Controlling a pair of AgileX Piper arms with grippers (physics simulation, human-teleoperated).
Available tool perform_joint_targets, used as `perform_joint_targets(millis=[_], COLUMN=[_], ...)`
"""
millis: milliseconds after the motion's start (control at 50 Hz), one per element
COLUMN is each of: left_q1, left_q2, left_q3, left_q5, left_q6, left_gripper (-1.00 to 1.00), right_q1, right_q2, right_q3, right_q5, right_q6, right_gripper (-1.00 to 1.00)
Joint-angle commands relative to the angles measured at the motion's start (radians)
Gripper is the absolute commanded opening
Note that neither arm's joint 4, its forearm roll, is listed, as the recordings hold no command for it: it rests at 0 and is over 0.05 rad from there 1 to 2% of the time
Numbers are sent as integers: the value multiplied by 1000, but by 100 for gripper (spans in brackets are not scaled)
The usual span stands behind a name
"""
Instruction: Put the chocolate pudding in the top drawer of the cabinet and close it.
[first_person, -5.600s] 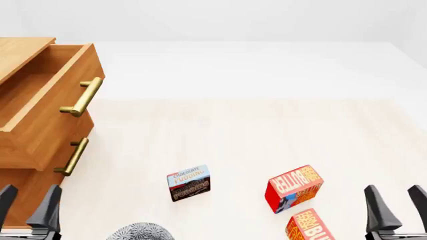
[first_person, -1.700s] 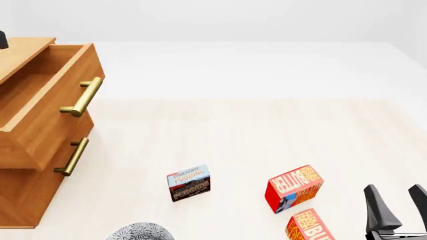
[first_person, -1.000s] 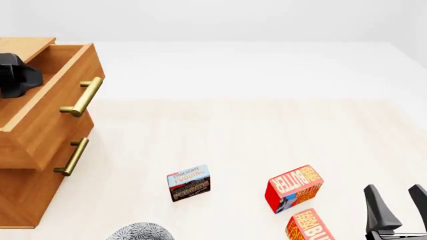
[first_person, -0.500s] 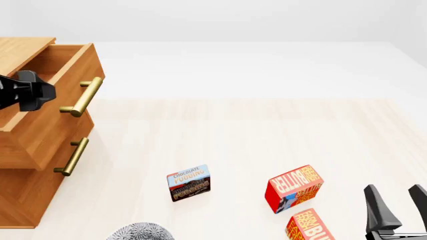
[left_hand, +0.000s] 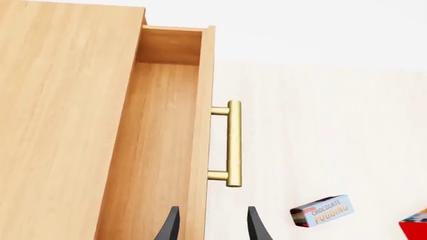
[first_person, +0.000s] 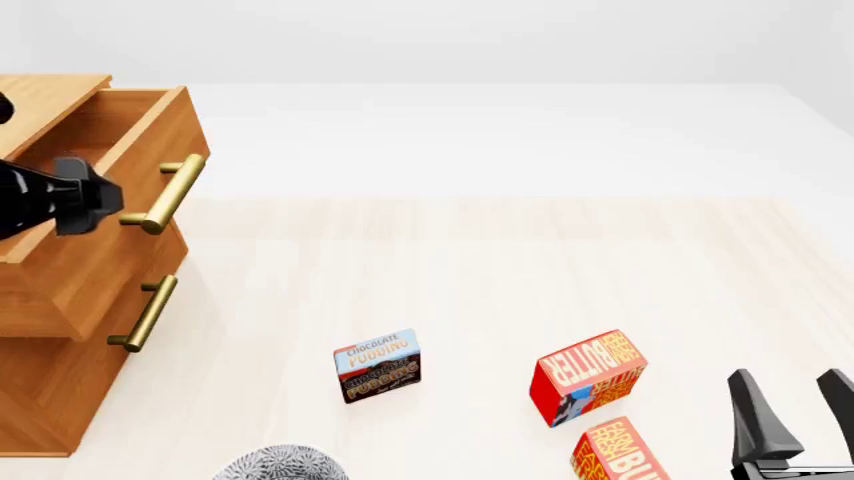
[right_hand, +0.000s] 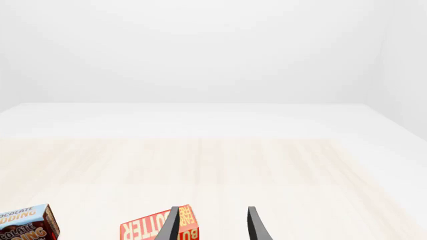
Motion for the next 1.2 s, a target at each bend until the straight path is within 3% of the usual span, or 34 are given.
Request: perform_joint_targets(millis=[20, 380, 1200], left_q1=[3, -12, -75], left_q2=[8, 4, 20], left_q3=[36, 94, 102], left_q5=[-27, -65, -81], left_q6=[-1, 3, -3], left_gripper=[100, 100, 100], right_q1=[0, 0, 0], right_q2=[0, 0, 0], right_q3=[0, 0, 0], right_q5=[0, 0, 0], right_q6=[0, 0, 0], right_gripper=[100, 100, 100])
